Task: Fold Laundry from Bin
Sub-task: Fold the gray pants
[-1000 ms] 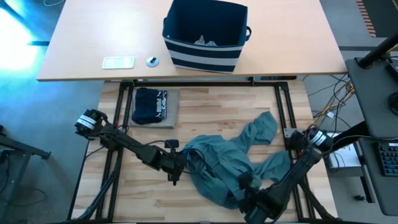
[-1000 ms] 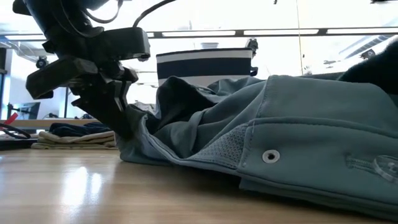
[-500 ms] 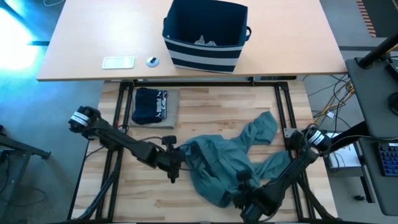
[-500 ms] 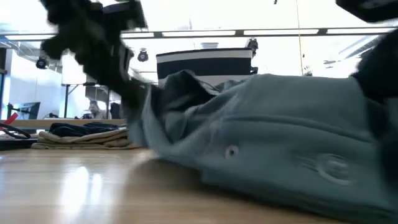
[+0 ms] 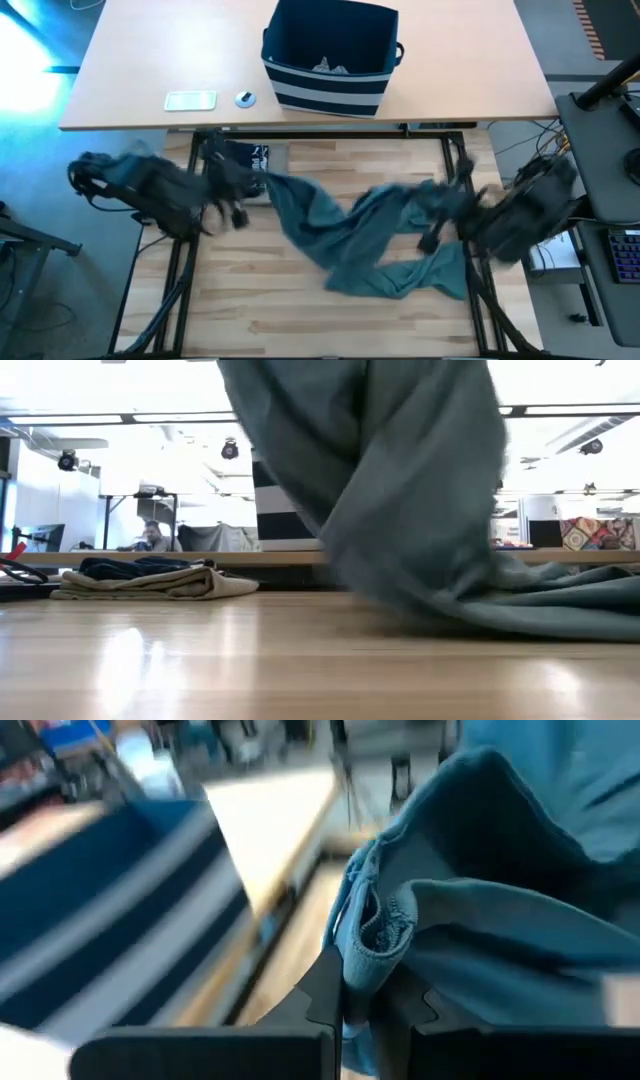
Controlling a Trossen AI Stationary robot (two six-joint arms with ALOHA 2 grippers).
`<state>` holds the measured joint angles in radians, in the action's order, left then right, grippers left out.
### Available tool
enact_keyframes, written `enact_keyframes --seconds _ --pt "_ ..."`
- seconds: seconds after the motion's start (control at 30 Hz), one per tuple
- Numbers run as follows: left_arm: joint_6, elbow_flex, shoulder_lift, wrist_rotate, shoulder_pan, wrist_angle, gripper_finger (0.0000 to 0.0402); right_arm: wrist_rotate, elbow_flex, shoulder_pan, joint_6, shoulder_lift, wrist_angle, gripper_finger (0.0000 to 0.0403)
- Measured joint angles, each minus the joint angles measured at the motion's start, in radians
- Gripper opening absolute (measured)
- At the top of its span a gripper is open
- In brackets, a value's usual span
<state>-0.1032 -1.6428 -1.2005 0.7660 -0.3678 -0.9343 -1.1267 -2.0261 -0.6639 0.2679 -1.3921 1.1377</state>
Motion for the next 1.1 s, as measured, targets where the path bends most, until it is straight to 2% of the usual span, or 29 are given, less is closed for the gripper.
enact_keyframes --seconds 0.1,0.2,0.27,0.4,0.47,0.53,0.6,0.63,0.7,0.73,0.8,0.87,0.9,0.93,1.0,1.1 --pt "0.072 -0.113 0.026 -0.021 -0.002 0.059 0.0007 0.01 -0.008 0.003 -0.164 0.048 -0.222 0.001" --pt "0.141 -0.211 0.039 -0.148 -0.01 0.132 0.0007 0.141 -0.008 -0.005 -0.428 0.06 -0.573 0.001" --pt "0.174 -0.273 0.039 -0.304 -0.014 0.191 0.0007 0.314 -0.007 -0.022 -0.606 0.046 -0.824 0.001" --pt "0.238 -0.404 0.005 -0.742 -0.014 0.319 0.0007 0.706 -0.022 -0.039 -0.86 -0.006 -1.216 0.0009" --pt "0.268 -0.468 -0.03 -0.972 -0.015 0.384 0.0007 0.857 -0.05 -0.039 -0.919 -0.037 -1.304 0.0009" --pt "0.294 -0.537 -0.072 -1.15 -0.015 0.443 0.0007 0.984 -0.089 -0.037 -0.936 -0.076 -1.329 0.0009" --pt "0.324 -0.613 -0.114 -1.224 -0.016 0.461 0.0007 1.031 -0.143 -0.034 -0.969 -0.124 -1.33 0.0009" --pt "0.349 -0.651 -0.131 -1.206 -0.016 0.451 0.0007 1.015 -0.173 -0.03 -1.002 -0.152 -1.329 0.0009" --pt "0.421 -0.715 -0.156 -1.053 -0.016 0.403 0.0007 0.901 -0.239 -0.022 -1.1 -0.198 -1.327 0.0009" --pt "0.463 -0.706 -0.153 -0.928 -0.015 0.411 0.0007 0.823 -0.272 -0.015 -1.159 -0.217 -1.327 0.0009" --pt "0.559 -0.669 -0.131 -0.614 -0.007 0.419 0.0007 0.639 -0.332 0.021 -1.281 -0.251 -1.343 0.0009" --pt "0.632 -0.65 -0.127 -0.279 0.016 0.419 0.0007 0.495 -0.314 0.091 -1.389 -0.247 -1.435 0.0009" --pt "0.661 -0.639 -0.127 -0.144 0.035 0.418 0.0007 0.427 -0.305 0.124 -1.423 -0.246 -1.458 0.0009" --pt "0.674 -0.629 -0.131 -0.052 0.061 0.415 0.0007 0.372 -0.301 0.17 -1.435 -0.246 -1.463 0.0009" --pt "0.668 -0.619 -0.134 0.04 0.134 0.384 0.0007 0.285 -0.296 0.277 -1.435 -0.246 -1.449 0.0009" --pt "0.547 -0.62 -0.14 0.04 0.254 0.258 0.0007 0.221 -0.286 0.436 -1.384 -0.244 -1.381 0.0009"
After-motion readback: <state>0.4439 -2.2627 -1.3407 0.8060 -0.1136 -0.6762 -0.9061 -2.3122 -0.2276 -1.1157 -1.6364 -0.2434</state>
